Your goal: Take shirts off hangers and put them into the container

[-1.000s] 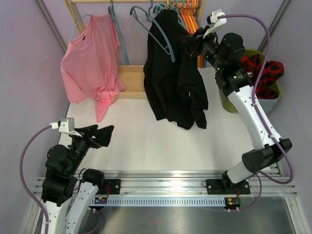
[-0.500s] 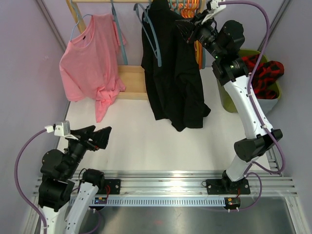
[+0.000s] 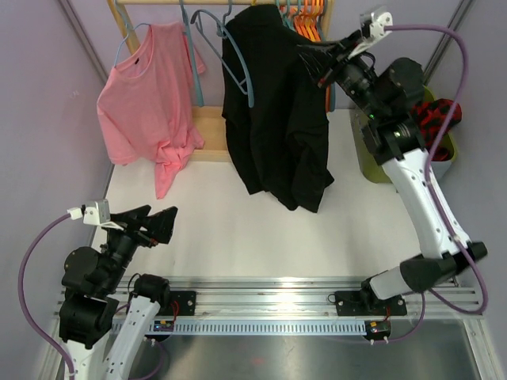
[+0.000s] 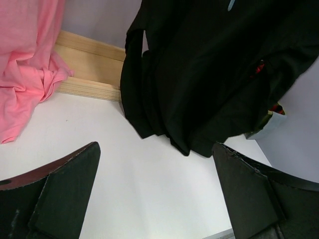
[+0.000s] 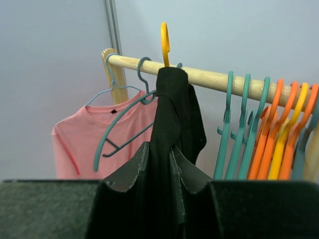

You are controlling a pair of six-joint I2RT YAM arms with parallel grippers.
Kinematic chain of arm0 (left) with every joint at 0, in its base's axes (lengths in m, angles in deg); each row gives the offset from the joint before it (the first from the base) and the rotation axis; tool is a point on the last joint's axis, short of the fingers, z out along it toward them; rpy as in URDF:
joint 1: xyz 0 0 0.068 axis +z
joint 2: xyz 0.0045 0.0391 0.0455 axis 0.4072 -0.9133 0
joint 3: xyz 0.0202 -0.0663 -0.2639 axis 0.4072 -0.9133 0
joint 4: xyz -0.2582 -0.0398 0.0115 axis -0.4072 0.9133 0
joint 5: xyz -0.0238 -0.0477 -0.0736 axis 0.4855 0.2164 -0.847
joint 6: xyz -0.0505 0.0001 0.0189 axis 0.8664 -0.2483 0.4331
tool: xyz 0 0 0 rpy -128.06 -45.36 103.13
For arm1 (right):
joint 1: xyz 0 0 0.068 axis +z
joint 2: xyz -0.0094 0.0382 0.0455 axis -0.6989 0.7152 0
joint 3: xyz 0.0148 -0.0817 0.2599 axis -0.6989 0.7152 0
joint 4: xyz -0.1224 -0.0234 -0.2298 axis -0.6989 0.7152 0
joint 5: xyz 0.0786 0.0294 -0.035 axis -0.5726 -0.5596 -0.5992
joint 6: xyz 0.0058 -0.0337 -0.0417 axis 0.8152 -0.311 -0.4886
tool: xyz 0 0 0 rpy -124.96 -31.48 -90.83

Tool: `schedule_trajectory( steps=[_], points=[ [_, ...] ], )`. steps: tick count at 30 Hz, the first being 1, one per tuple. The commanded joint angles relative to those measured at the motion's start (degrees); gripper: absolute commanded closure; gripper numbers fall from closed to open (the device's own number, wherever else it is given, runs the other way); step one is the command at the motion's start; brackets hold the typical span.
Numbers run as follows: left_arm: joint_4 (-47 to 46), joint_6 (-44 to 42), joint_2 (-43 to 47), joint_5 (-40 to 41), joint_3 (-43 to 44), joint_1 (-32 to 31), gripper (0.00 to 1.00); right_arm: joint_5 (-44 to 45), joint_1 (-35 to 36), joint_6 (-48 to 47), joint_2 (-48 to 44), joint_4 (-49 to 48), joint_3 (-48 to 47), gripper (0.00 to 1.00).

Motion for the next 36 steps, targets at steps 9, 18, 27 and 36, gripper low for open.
schedule_trajectory(
  steps=[9, 18, 27, 36],
  points=[
    [-5.8, 0.6, -2.5, -3.9, 0.1, -0.3, 0.01, 0.7, 0.7, -9.5, -23.9, 48.0, -3.5, 1.00],
    [-12.5, 0.0, -5.4, -14.0, 2.2, -0.4, 0.01, -16.2, 0.8, -11.6, -27.1, 76.2, -6.5, 1.00],
    [-74.4, 34.5, -15.6, -60.7, -7.9, -0.7, 0.01, -32.7, 0.8, -4.7, -33.2, 65.2, 9.3, 1.00],
    [-83.7, 33.9, -23.0, -66.7, -11.1, -1.2, 0.01, -37.9, 0.8, -4.6, -33.1, 61.1, 12.3, 1.00]
  ],
)
